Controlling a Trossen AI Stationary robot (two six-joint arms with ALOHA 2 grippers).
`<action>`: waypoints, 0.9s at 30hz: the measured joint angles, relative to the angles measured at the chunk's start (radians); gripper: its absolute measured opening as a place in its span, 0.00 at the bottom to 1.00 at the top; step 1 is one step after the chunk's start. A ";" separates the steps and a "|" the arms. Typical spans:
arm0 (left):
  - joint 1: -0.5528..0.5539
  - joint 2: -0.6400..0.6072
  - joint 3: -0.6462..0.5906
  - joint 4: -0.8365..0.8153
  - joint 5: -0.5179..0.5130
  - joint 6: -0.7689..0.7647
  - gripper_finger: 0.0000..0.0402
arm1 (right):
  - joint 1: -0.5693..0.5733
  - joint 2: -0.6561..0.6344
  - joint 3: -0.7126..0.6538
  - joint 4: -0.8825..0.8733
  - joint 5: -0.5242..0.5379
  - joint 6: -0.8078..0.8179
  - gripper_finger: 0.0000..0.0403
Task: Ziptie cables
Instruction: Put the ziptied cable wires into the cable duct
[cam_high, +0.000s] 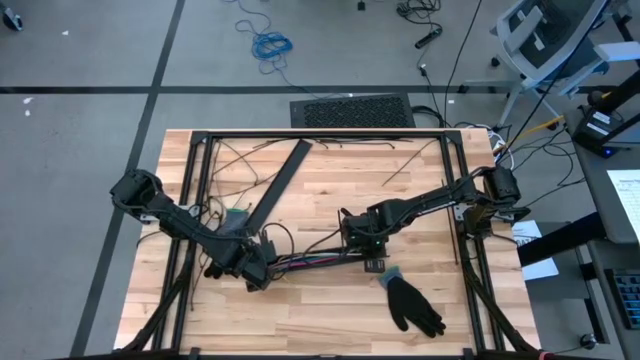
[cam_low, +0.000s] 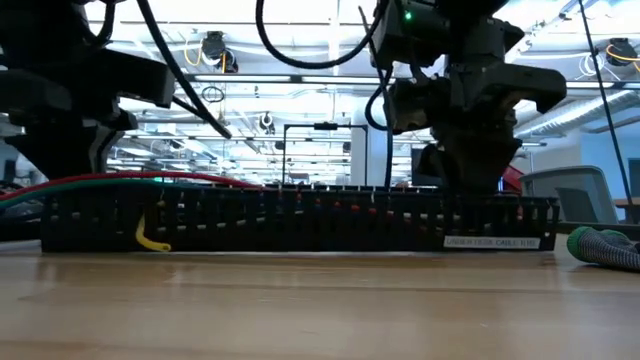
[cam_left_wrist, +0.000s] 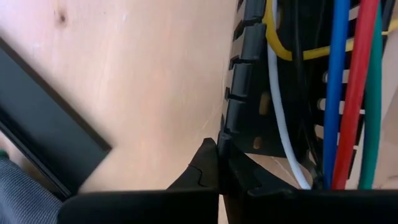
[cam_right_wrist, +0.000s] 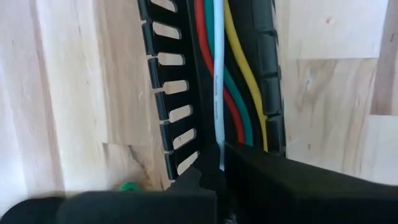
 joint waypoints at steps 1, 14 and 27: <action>0.000 0.000 0.000 -0.002 0.000 0.000 0.00 | 0.000 0.000 0.003 -0.002 0.000 0.001 0.00; -0.001 0.000 -0.001 -0.021 -0.015 0.006 0.00 | -0.022 0.000 0.019 -0.043 0.021 0.016 0.00; -0.017 0.000 -0.014 -0.087 0.018 0.006 0.00 | -0.047 0.001 0.000 -0.158 0.005 -0.003 0.00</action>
